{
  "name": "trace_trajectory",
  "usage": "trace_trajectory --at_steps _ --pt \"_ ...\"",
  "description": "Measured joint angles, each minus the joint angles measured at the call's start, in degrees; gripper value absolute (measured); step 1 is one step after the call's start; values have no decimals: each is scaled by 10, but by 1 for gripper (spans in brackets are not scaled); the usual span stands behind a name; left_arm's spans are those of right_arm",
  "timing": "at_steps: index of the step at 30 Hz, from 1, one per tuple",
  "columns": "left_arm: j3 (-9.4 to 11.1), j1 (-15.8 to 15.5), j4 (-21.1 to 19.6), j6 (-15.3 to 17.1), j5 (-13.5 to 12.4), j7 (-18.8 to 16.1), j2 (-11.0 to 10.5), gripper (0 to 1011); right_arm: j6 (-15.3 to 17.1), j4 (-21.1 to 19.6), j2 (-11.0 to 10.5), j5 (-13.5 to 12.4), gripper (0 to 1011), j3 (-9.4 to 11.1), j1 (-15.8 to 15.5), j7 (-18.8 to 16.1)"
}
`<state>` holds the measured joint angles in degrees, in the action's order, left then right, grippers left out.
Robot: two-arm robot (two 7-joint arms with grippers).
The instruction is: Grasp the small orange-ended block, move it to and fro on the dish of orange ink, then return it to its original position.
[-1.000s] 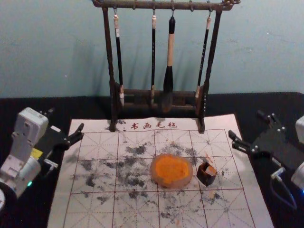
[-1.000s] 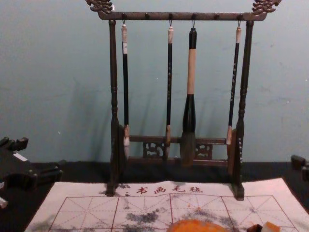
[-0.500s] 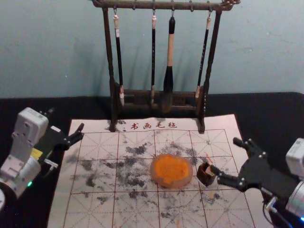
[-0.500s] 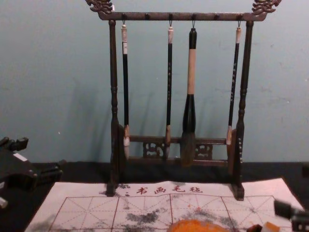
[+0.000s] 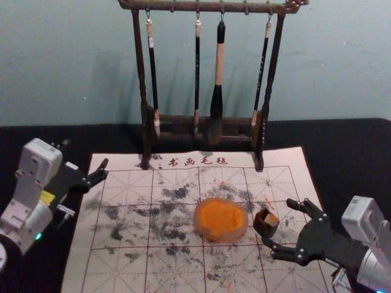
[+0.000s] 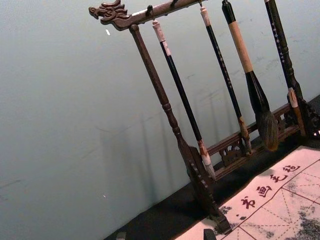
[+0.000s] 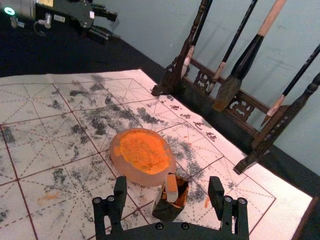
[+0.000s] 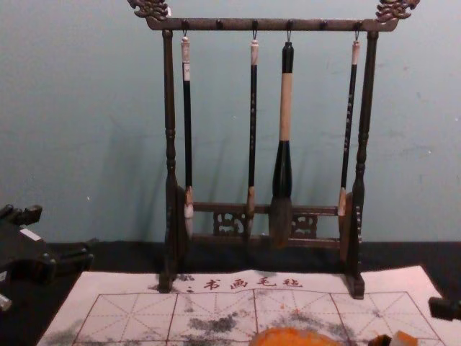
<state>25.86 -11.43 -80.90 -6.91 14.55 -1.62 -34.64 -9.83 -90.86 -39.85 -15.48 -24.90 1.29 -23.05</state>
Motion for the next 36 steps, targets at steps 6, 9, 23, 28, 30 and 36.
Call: trace_trajectory --at_steps 6,9,23,28,30,36 --pt "0 0 0 0 0 0 0 1001 3 18 14 14 1002 -2 11 -7" --pt "0 0 0 0 0 0 0 1001 5 25 21 19 1002 -2 17 -10" --pt "0 0 0 0 0 0 0 1001 18 49 46 29 1002 7 30 -23" --pt "0 0 0 0 0 0 0 1002 21 50 48 29 1002 9 31 -24" --pt "0 0 0 0 0 0 0 1002 21 50 48 29 1002 9 31 -24" --pt "0 0 0 0 0 0 0 1001 20 49 47 29 1002 8 31 -24"
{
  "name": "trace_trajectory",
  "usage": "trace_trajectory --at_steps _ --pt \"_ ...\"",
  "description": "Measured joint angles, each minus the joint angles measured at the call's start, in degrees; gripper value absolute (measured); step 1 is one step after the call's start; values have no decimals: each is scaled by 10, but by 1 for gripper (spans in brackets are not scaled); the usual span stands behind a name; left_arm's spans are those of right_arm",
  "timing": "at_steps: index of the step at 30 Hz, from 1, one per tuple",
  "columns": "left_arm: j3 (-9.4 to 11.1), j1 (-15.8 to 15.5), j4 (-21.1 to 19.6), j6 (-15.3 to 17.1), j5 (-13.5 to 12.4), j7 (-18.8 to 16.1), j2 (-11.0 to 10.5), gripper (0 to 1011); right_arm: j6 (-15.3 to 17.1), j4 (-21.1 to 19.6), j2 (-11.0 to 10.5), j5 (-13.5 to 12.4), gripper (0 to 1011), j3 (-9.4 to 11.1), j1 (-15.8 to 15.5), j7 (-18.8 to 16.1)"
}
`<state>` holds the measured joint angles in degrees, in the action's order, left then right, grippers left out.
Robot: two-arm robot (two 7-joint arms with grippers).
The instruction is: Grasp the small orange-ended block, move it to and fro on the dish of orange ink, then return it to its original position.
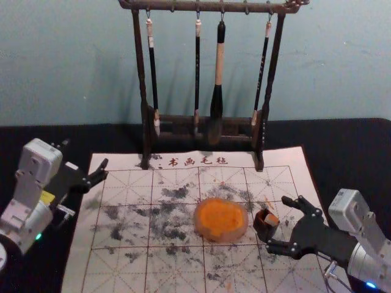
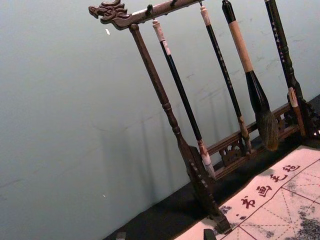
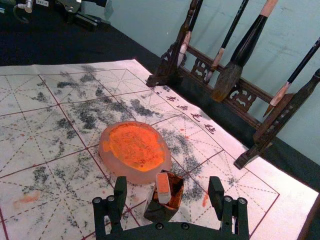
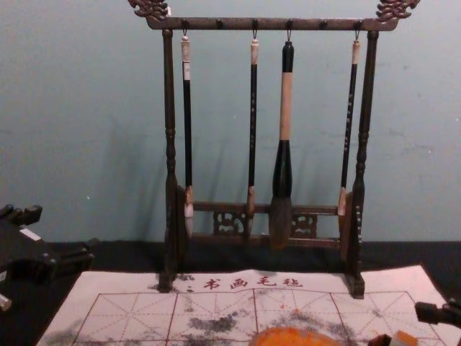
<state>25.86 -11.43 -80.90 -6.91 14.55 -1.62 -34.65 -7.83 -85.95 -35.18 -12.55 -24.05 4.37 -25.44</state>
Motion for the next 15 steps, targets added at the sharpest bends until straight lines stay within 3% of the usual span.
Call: trace_trajectory --at_steps 4,15 --pt "0 0 0 0 0 0 0 1001 0 0 0 0 992 0 0 0" --pt "0 0 0 0 0 0 0 1001 -1 -1 -1 0 713 -1 -1 1"
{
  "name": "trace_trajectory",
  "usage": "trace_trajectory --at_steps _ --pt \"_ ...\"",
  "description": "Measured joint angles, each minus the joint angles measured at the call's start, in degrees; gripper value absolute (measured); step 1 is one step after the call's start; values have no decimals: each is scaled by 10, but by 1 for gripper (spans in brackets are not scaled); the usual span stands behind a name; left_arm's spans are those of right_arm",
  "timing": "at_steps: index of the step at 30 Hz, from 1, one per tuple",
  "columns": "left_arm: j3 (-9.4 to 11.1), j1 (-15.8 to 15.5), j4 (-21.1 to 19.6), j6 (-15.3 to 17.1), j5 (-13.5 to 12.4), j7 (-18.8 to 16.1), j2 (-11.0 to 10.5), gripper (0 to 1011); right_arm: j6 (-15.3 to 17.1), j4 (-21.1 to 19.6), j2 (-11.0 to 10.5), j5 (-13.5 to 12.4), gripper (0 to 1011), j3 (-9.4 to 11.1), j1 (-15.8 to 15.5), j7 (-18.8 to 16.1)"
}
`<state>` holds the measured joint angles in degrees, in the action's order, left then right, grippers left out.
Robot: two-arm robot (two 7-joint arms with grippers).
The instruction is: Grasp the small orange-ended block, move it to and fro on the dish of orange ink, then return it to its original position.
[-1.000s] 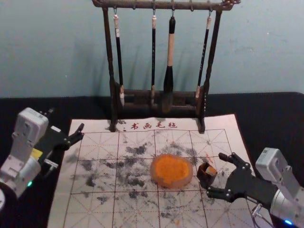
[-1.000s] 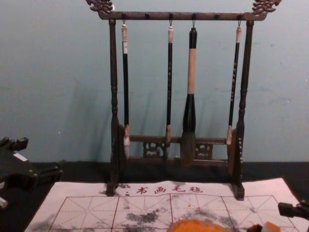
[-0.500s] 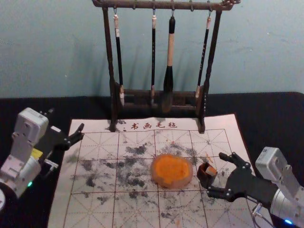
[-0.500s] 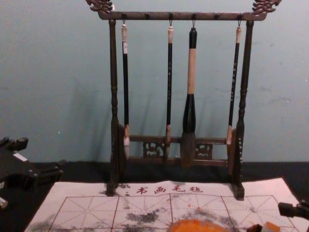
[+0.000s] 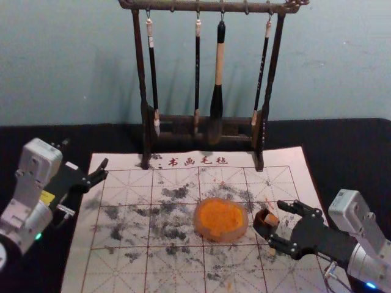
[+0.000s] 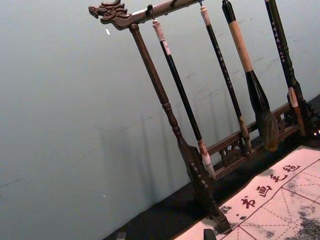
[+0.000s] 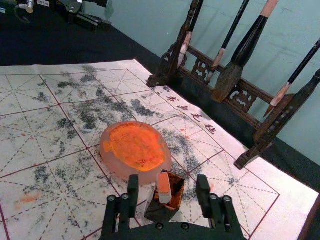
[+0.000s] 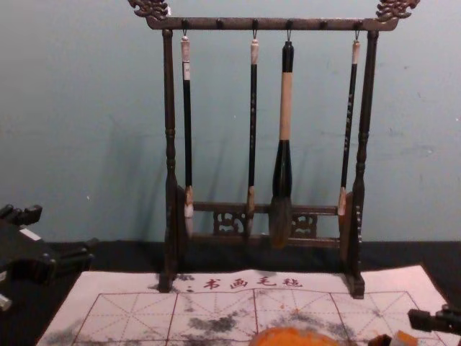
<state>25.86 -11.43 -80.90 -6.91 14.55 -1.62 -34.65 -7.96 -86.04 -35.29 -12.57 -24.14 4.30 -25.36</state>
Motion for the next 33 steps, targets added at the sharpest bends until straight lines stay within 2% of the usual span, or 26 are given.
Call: trace_trajectory --at_steps 2,5,6,10,11,14,15,16,17,18,19,33 --pt "0 0 0 0 0 0 0 1001 0 0 0 0 634 0 0 0" --pt "0 0 0 0 0 0 0 1001 0 0 0 0 573 0 0 0" --pt "0 0 0 0 0 0 0 1001 0 0 0 0 512 0 0 0" --pt "0 0 0 0 0 0 0 1001 -1 0 0 0 388 0 0 0" --pt "0 0 0 0 0 0 0 1001 -1 0 0 0 330 0 0 0" --pt "0 0 0 0 0 0 0 1001 -1 0 0 -1 269 0 0 1" --pt "0 0 0 0 0 0 0 1001 -1 0 0 -1 215 0 0 1" --pt "0 0 0 0 0 0 0 1001 -1 0 0 -1 215 0 0 1" --pt "0 0 0 0 0 0 0 1001 -1 0 0 -1 160 0 0 1" --pt "0 0 0 0 0 0 0 1001 -1 0 0 -1 160 0 0 1" --pt "0 0 0 0 0 0 0 1001 -1 0 0 -1 104 0 0 1" --pt "0 0 0 0 0 0 0 1001 -1 0 0 -1 81 0 0 1"
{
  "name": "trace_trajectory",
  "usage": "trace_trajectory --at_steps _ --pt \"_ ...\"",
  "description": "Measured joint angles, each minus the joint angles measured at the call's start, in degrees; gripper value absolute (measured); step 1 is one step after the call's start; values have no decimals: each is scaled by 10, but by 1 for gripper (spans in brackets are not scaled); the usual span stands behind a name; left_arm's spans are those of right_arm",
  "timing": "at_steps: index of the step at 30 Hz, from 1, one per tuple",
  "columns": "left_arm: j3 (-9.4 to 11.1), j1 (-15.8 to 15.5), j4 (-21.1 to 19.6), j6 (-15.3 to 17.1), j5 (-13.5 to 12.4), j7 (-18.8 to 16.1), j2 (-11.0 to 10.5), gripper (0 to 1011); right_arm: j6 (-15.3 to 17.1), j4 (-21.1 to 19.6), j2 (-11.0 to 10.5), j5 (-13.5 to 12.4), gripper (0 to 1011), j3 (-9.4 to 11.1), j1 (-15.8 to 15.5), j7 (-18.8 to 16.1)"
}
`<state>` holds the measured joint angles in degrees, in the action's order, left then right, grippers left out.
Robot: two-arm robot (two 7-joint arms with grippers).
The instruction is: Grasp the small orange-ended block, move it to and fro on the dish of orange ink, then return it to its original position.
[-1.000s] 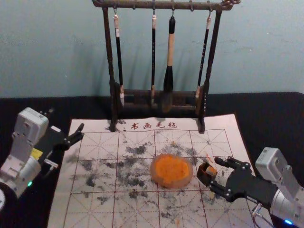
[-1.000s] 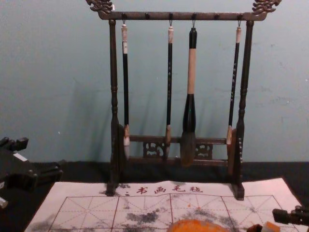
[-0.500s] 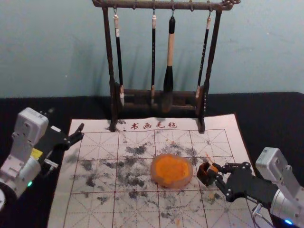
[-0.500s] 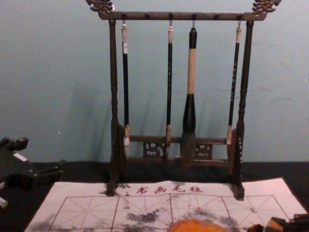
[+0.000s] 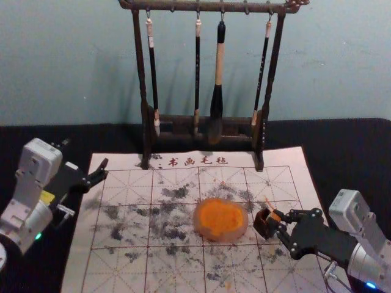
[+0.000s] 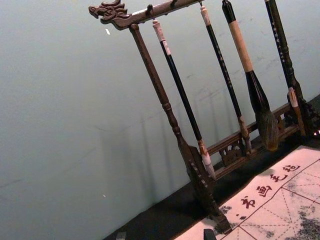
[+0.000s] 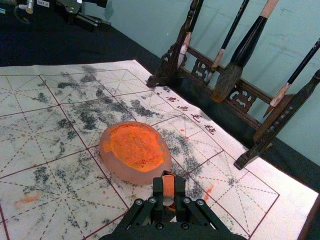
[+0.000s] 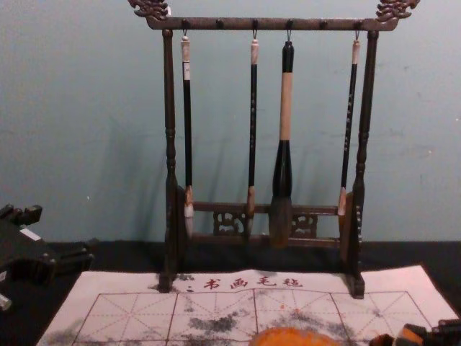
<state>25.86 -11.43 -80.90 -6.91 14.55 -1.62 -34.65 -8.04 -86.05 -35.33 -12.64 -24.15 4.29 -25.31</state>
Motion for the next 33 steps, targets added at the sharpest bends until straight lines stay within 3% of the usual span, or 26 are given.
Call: trace_trajectory --at_steps 8,23,33 --pt "0 0 0 0 0 0 0 1001 0 0 1 0 81 2 -1 0" --pt "0 0 0 0 0 0 0 1001 32 -31 11 -22 81 43 -16 -17" --pt "0 0 0 0 0 0 0 1001 38 -42 13 -24 81 56 -24 -28"
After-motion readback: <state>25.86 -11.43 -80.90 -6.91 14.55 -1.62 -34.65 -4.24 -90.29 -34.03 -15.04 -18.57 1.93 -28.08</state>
